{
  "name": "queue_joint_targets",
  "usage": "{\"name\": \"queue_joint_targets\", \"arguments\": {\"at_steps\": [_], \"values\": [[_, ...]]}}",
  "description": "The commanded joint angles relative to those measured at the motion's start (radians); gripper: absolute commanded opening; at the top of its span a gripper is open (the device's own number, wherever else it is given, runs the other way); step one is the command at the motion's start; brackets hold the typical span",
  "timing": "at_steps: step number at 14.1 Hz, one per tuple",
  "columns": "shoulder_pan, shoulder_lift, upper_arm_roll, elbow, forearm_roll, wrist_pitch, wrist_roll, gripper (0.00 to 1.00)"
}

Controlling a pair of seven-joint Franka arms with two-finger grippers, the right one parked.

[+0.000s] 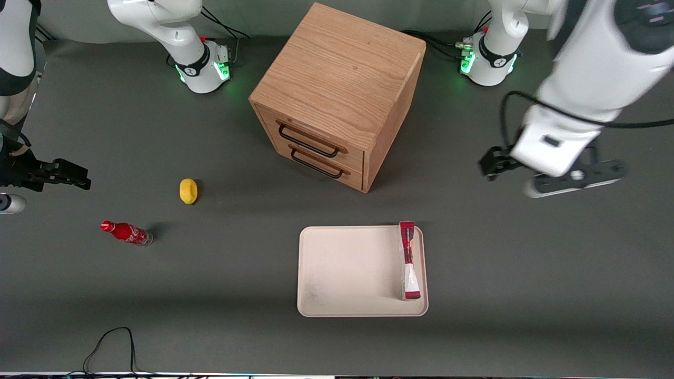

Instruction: Place red cookie box on tray

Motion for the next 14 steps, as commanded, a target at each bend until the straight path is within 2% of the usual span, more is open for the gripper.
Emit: {"name": "queue_joint_targets", "arguments": {"at_steps": [1, 6, 8, 10, 14], "values": [[0.102, -0.109, -0.005, -0.141, -0.035, 0.04, 0.147, 1.0], [0.243, -0.141, -0.005, -0.187, -0.068, 0.06, 0.317, 1.0], [0.254, -0.153, -0.003, -0.223, -0.081, 0.113, 0.324, 1.0], [0.259, -0.218, -0.002, -0.346, -0.081, 0.222, 0.324, 1.0], [0.246, -0.224, 0.026, -0.353, -0.083, 0.224, 0.333, 1.0]]}}
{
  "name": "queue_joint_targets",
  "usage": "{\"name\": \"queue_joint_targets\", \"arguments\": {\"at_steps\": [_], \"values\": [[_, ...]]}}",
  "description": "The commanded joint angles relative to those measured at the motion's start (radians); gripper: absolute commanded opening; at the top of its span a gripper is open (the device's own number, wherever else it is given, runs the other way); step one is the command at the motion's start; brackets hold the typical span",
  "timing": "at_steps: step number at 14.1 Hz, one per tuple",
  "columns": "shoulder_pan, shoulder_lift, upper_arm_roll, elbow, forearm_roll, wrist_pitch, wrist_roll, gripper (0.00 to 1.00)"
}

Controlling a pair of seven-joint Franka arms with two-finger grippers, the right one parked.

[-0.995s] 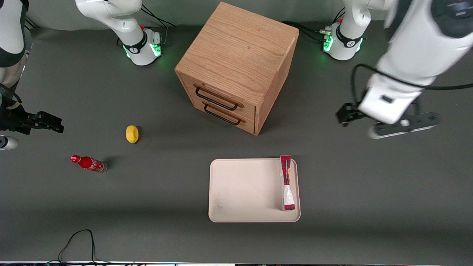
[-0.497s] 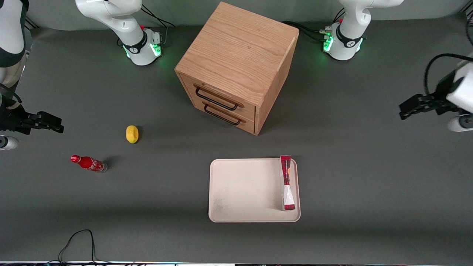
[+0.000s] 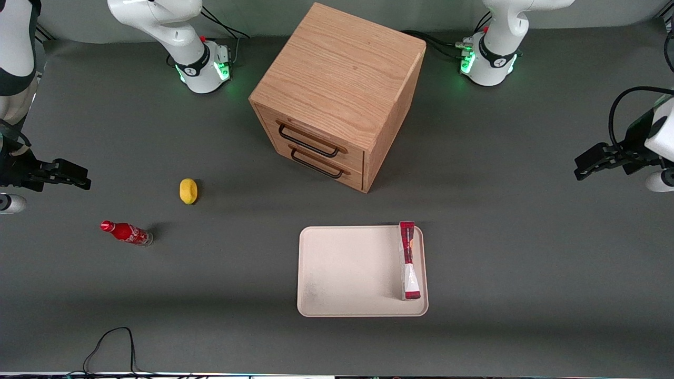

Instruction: Place red cookie box on tray

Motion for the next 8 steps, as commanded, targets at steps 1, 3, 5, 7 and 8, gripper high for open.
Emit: {"name": "queue_joint_targets", "arguments": {"at_steps": [1, 3, 5, 7, 8], "values": [[-0.009, -0.054, 0.029, -0.051, -0.013, 0.021, 0.054, 1.0], [-0.006, -0.06, 0.034, -0.046, -0.011, -0.018, 0.133, 1.0], [-0.008, -0.048, 0.034, -0.013, -0.011, -0.055, 0.125, 1.0], [-0.005, -0.041, 0.029, -0.013, -0.01, -0.046, 0.093, 1.0], [-0.002, -0.037, 0.028, -0.013, -0.011, -0.042, 0.07, 1.0]]}}
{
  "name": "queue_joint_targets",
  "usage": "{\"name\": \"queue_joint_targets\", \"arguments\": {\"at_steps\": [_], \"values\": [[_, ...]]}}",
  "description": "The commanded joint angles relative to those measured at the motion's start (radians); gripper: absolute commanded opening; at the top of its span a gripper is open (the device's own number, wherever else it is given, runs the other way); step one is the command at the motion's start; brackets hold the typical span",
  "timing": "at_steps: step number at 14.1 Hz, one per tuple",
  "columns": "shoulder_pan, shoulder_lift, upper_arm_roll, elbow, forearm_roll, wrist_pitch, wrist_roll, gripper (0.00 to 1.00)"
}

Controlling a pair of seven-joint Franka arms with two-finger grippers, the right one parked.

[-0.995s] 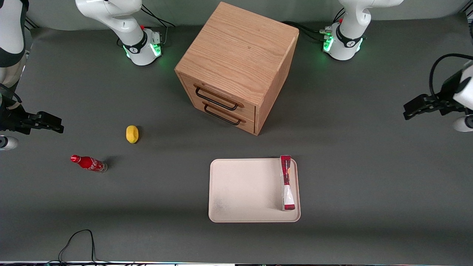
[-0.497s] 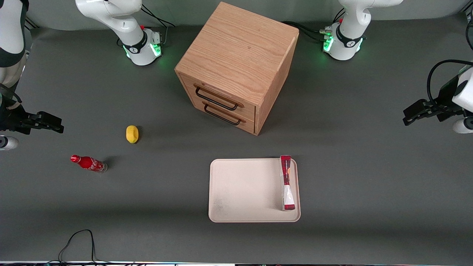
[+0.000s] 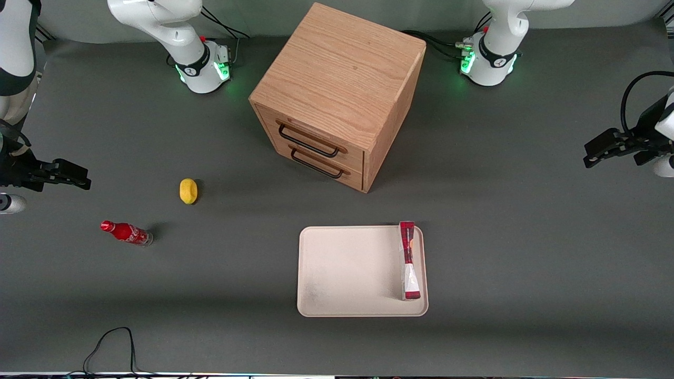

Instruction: Place red cookie box on tray

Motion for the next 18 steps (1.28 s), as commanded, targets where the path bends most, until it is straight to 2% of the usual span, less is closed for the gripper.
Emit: {"name": "queue_joint_targets", "arguments": {"at_steps": [1, 8, 18], "values": [[0.0, -0.005, -0.001, 0.0, -0.011, -0.006, -0.045, 1.0], [0.0, -0.008, -0.001, -0.002, -0.014, -0.015, 0.018, 1.0], [0.001, -0.008, -0.001, -0.003, -0.017, -0.021, 0.02, 1.0]]}}
